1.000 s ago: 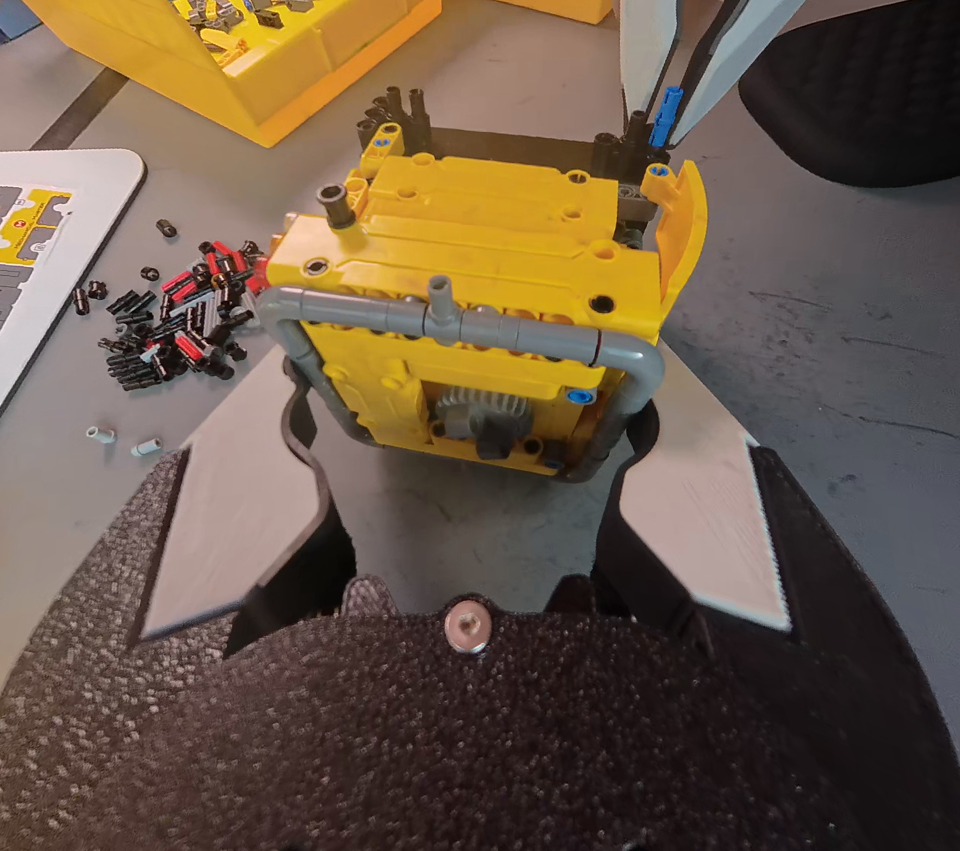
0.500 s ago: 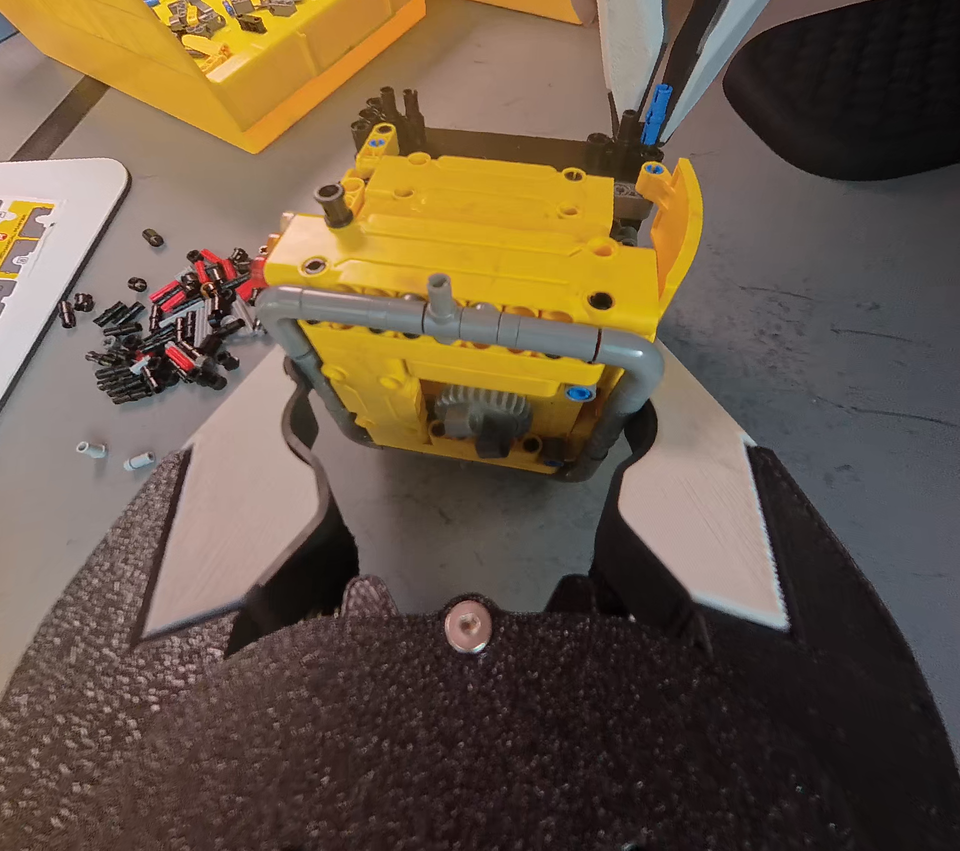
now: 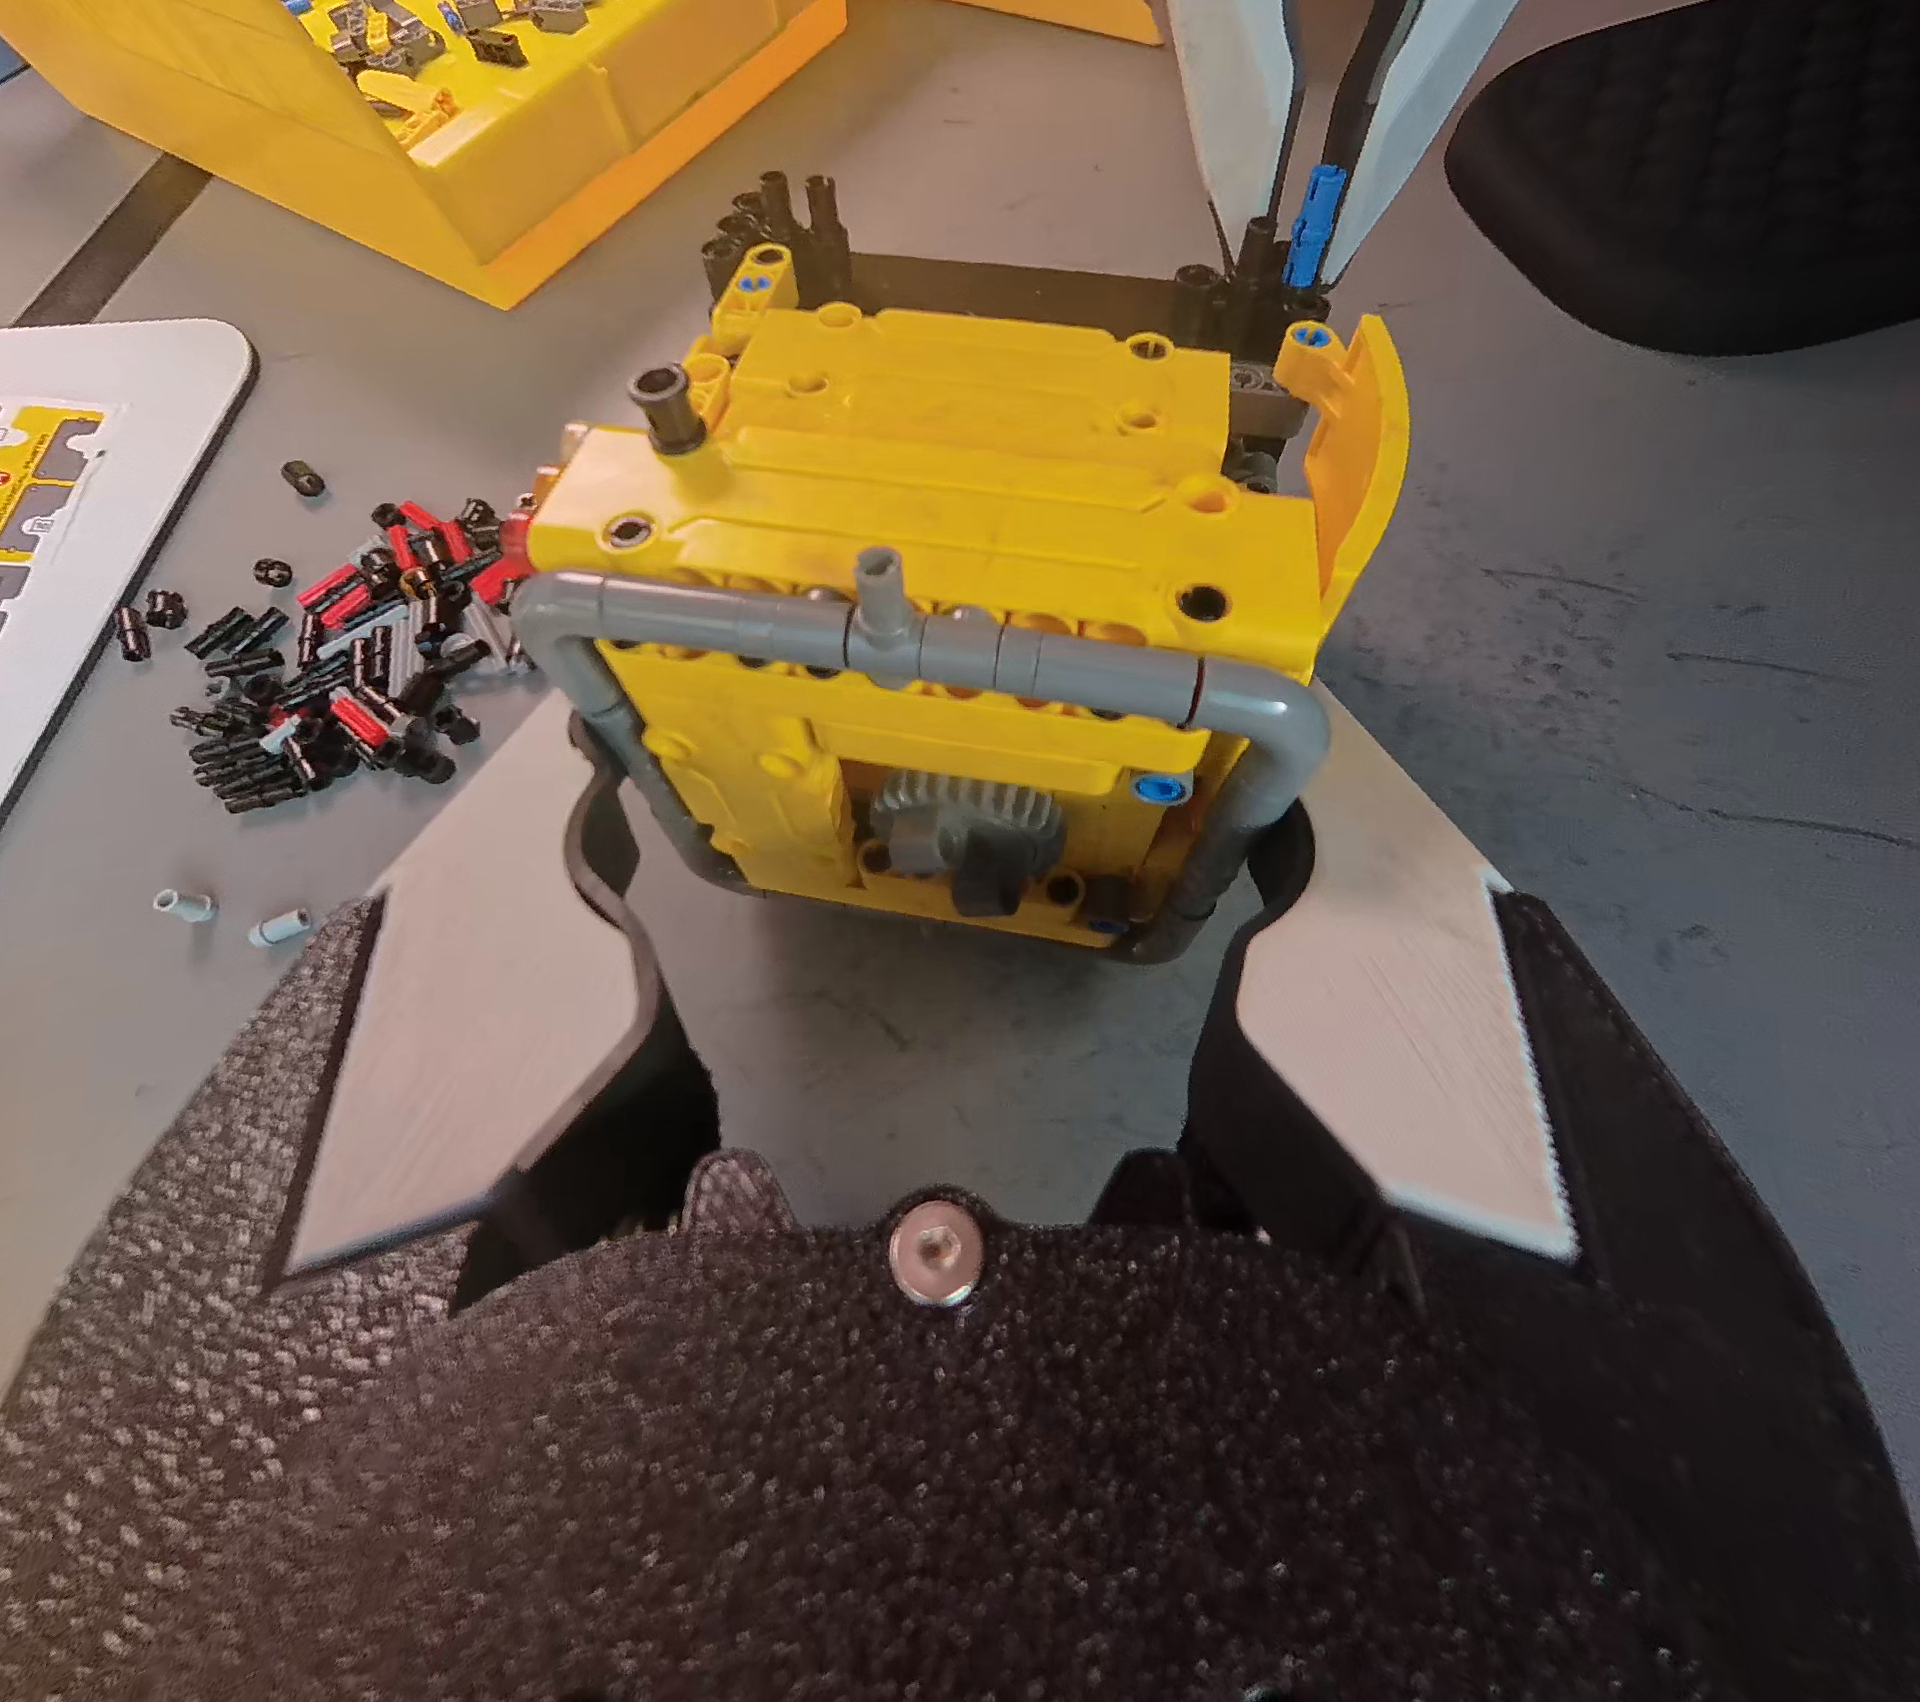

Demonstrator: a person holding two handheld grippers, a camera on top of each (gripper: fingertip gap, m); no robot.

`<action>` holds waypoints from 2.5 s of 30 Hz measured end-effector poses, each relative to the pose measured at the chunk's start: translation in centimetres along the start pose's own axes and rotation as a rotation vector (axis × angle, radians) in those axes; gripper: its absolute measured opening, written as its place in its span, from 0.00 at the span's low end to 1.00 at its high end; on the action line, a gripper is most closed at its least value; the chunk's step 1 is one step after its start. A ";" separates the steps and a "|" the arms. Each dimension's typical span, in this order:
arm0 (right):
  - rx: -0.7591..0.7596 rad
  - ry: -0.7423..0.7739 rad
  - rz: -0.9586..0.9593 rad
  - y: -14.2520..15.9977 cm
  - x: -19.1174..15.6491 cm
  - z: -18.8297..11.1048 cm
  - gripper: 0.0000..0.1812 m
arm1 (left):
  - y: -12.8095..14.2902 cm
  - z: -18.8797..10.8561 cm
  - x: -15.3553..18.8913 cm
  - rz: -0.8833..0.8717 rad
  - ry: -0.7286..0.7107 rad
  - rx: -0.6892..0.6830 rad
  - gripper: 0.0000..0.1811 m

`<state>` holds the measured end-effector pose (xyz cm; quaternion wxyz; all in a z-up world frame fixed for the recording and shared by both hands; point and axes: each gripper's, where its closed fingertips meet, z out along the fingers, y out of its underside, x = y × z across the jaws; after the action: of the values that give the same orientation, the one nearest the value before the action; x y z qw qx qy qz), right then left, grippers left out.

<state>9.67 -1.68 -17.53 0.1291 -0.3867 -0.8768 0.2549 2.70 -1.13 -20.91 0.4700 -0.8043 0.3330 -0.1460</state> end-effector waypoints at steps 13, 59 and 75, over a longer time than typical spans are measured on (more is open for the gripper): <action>-0.005 0.065 0.020 0.2 0.0 -0.1 0.04 | 0.0 0.1 0.0 -0.008 -0.008 -0.002 0.67; -0.399 0.085 -0.036 -0.4 0.4 -0.7 0.01 | 0.0 0.4 -0.4 -0.037 -0.067 -0.012 0.66; -0.447 0.025 -0.072 -0.1 0.4 -0.3 0.01 | -0.7 0.1 -0.8 -0.007 -0.086 0.023 0.66</action>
<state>9.50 -1.35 -17.16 0.0602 -0.3772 -0.9231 0.0445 2.44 -0.25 -20.33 0.4924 -0.8056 0.3080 -0.1170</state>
